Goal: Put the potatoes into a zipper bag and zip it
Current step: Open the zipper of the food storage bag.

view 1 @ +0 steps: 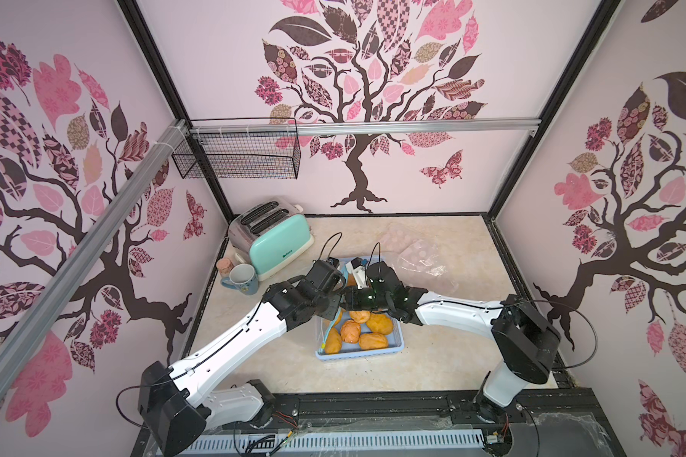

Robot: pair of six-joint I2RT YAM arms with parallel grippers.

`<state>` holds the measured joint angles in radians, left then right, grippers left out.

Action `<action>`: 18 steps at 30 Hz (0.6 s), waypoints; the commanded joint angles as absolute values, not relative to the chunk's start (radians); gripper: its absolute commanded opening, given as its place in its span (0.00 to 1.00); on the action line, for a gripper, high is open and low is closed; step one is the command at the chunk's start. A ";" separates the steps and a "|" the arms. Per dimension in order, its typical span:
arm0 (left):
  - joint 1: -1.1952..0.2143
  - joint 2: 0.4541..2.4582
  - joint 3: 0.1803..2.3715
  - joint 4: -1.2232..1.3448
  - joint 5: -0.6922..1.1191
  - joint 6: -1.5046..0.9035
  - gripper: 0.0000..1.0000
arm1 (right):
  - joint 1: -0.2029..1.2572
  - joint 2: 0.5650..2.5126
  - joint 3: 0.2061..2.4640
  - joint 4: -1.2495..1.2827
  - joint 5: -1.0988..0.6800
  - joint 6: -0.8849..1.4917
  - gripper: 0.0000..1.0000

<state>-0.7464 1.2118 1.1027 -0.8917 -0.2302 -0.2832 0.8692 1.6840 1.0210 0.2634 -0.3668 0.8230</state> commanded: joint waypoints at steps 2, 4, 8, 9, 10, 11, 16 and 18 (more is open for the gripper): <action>-0.748 1.162 1.091 -0.914 -0.352 -0.343 0.00 | 0.873 1.695 1.042 0.193 -0.301 0.802 0.06; -0.748 1.141 1.080 -0.938 -0.401 -0.374 0.00 | 0.874 1.678 1.031 0.149 -0.260 0.780 0.06; -0.753 1.087 1.054 -0.963 -0.529 -0.398 0.00 | 0.872 1.657 1.017 0.084 -0.214 0.752 0.06; -0.753 1.075 1.058 -0.973 -0.550 -0.404 0.00 | 0.874 1.654 1.017 0.071 -0.204 0.744 0.06; -0.754 1.061 1.057 -0.973 -0.566 -0.404 0.00 | 0.873 1.652 1.017 0.062 -0.196 0.737 0.07; -0.755 1.042 1.053 -0.964 -0.572 -0.396 0.00 | 0.873 1.651 1.019 0.049 -0.184 0.731 0.07; -0.757 0.964 1.025 -0.929 -0.565 -0.365 0.00 | 0.873 1.626 1.006 0.087 -0.216 0.709 0.26; -0.758 0.950 1.012 -0.908 -0.553 -0.344 0.00 | 0.876 1.594 1.015 0.100 -0.271 0.673 0.45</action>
